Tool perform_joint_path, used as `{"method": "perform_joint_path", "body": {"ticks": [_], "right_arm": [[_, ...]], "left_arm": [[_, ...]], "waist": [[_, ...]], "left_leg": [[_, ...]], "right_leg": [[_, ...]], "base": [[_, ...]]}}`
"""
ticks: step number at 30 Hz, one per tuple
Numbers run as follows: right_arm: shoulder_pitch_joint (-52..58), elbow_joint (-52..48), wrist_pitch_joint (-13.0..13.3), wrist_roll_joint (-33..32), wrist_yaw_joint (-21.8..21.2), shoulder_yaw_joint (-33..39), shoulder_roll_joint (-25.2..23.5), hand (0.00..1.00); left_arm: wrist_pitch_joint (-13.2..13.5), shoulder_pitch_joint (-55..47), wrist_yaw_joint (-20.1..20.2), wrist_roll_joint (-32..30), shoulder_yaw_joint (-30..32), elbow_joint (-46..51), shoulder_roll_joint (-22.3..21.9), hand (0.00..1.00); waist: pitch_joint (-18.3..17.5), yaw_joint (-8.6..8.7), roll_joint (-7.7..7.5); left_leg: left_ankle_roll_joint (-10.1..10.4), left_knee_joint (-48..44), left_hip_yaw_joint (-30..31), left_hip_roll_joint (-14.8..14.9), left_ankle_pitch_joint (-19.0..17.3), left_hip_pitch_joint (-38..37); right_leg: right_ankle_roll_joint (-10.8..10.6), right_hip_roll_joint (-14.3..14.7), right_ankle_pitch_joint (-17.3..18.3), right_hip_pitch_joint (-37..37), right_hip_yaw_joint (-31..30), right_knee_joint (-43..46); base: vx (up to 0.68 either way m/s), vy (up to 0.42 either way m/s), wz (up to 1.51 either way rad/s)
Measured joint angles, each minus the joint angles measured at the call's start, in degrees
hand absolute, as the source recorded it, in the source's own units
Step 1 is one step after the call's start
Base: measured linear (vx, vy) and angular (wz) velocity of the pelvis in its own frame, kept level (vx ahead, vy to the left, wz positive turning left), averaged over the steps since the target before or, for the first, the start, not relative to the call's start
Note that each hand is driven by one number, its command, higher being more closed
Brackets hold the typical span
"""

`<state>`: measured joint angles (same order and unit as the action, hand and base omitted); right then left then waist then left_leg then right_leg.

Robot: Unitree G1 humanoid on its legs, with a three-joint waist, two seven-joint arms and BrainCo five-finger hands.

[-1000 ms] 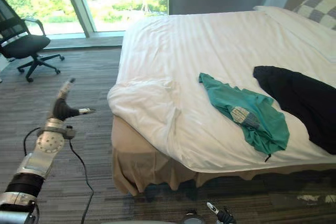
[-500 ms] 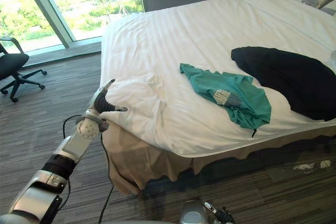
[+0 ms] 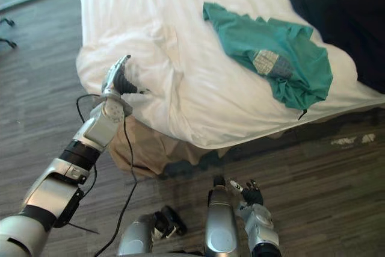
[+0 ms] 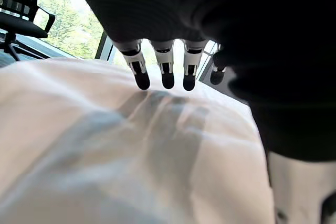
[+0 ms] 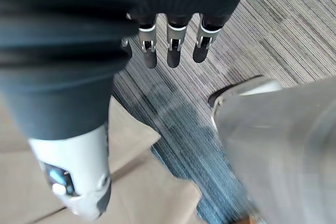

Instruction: Tidy the bed and pick cloth on bed and put in laundry

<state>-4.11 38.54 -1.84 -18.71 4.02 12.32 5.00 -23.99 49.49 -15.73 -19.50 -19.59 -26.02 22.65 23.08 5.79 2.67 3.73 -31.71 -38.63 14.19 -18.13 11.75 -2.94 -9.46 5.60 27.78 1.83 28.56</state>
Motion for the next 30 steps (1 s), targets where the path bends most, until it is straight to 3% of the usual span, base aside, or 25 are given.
{"method": "perform_joint_path", "body": {"ticks": [7,8,14,21,25,30], "right_arm": [[-4.44,-3.95,1.78,-3.75,0.95,-2.36,0.03,0.0],[-5.4,-4.16,1.89,-4.36,1.06,-2.98,0.17,0.0],[-7.71,-5.29,1.54,-6.5,1.66,-4.79,0.13,0.0],[-9.7,-5.41,1.01,-6.53,1.97,-5.45,0.23,0.0],[-9.7,-5.47,1.01,-6.51,2.49,-5.9,0.38,0.0],[-9.2,-5.45,1.03,-6.33,2.83,-5.91,1.08,0.0]], "left_arm": [[-6.62,5.77,-4.75,0.16,2.71,-0.19,-1.52,0.0],[-7.18,6.98,-5.58,0.18,3.08,-0.25,-1.58,1.0],[-7.83,11.84,-4.83,-2.61,4.3,-0.7,-1.52,1.0],[-7.76,13.78,3.23,-7.75,2.69,-1.31,2.02,1.0],[-6.15,13.45,4.47,-4.29,1.25,-1.3,2.99,1.0],[-1.63,9.13,4.75,1.32,0.97,-1.19,3.07,1.0]], "waist": [[2.56,0.02,-0.46],[3.72,0.06,-0.47],[5.65,-0.07,-0.67],[5.65,0.01,-0.67],[5.64,0.09,-0.65],[5.6,-0.01,-0.59]], "left_leg": [[-0.79,-3.19,-0.08,2.37,-0.53,5.8],[-0.94,-4.49,0.04,3.17,-0.92,6.43],[-1.9,-7.84,0.26,4.73,-2.39,10.47],[-2.36,-8.33,-0.18,4.55,-2.76,11.5],[-2.76,-7.23,0.0,3.39,-2.42,11.05],[-2.99,-3.95,0.42,1.36,-1.4,6.8]], "right_leg": [[0.74,1.64,-0.53,6.0,-0.49,1.51],[0.79,2.19,-0.56,6.38,-0.68,1.85],[1.09,2.95,-1.01,10.28,-1.09,3.28],[0.77,3.01,-2.01,11.3,-1.65,2.45],[0.72,2.02,-2.04,10.75,-1.54,2.28],[0.39,0.74,-2.22,6.02,-0.79,0.28]], "base": [[-0.02,-0.058,-0.05],[-0.02,-0.047,-0.08],[-0.05,-0.017,-0.05],[0.0,0.022,-0.04],[0.03,0.024,0.08],[0.02,0.023,0.1]]}}
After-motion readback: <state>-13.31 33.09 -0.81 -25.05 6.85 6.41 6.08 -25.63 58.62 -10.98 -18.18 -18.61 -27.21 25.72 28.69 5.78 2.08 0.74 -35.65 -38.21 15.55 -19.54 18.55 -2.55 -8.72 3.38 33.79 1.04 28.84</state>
